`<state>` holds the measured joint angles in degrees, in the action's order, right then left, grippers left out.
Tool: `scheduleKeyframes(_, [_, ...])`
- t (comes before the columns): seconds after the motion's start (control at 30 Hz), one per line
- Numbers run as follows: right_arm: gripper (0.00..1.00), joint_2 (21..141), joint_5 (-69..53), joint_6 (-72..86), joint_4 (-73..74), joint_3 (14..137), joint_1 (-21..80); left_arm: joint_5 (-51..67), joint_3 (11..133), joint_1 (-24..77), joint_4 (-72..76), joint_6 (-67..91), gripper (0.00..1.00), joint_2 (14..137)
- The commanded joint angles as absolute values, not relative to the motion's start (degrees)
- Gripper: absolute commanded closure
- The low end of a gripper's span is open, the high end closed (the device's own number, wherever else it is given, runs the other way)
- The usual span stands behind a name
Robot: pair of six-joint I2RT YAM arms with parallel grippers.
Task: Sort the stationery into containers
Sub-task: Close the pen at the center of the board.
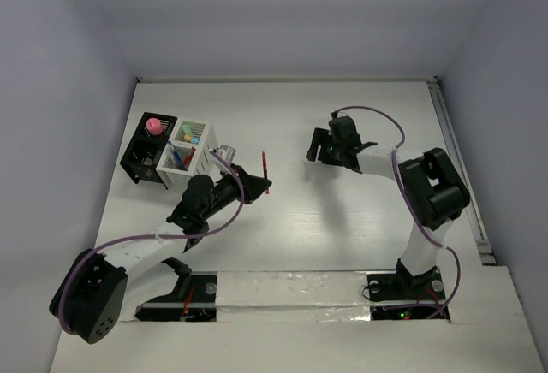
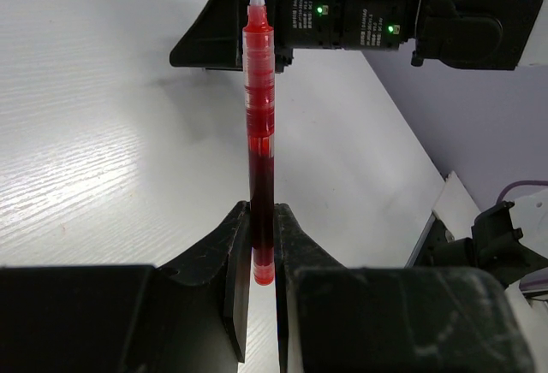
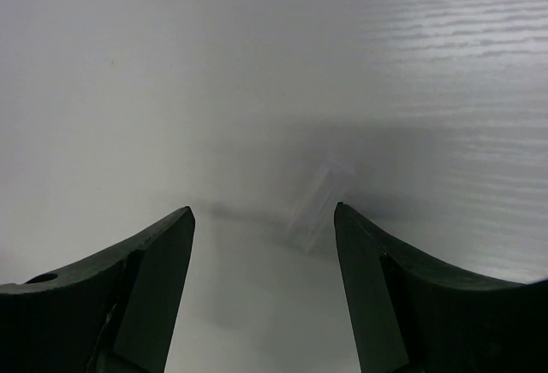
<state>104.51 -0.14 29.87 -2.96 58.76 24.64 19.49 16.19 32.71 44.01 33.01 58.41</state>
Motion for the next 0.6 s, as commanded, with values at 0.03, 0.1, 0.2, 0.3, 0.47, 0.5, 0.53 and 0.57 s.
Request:
scheduleKeyframes(0.03, [0.3, 107.7, 3.9, 26.5, 2.9, 64.1, 24.3, 20.3, 17.1, 33.0, 47.6, 31.9, 1.0, 58.4])
scheduleKeyframes(0.1, [0.35, 108.5, 5.4, 25.9, 4.7, 64.8, 24.3, 20.3, 17.0, 33.0, 47.6, 31.9, 1.0, 58.2])
scheduleKeyframes(0.2, [0.41, 109.6, 8.0, 25.1, 8.2, 66.3, 24.3, 20.3, 17.0, 33.0, 47.8, 32.1, 1.0, 58.2])
scheduleKeyframes(0.3, [0.53, 111.0, 8.9, 23.8, 11.6, 68.6, 24.3, 20.5, 16.9, 33.0, 48.0, 32.2, 1.0, 58.2])
scheduleKeyframes(0.47, [0.63, 112.7, 11.8, 22.9, 16.0, 70.7, 25.0, 20.6, 16.7, 33.0, 48.0, 32.3, 1.0, 57.7])
scheduleKeyframes(0.5, [0.62, 112.8, 12.5, 22.8, 17.4, 71.5, 25.0, 20.6, 16.7, 33.0, 48.1, 32.3, 1.0, 57.7])
scheduleKeyframes(0.53, [0.62, 113.1, 12.9, 22.6, 18.0, 72.0, 25.7, 20.7, 16.7, 33.0, 48.2, 32.4, 1.0, 57.7])
scheduleKeyframes(0.57, [0.61, 113.9, 13.5, 22.5, 18.5, 72.4, 25.8, 20.7, 16.6, 33.0, 48.3, 32.4, 1.0, 57.7])
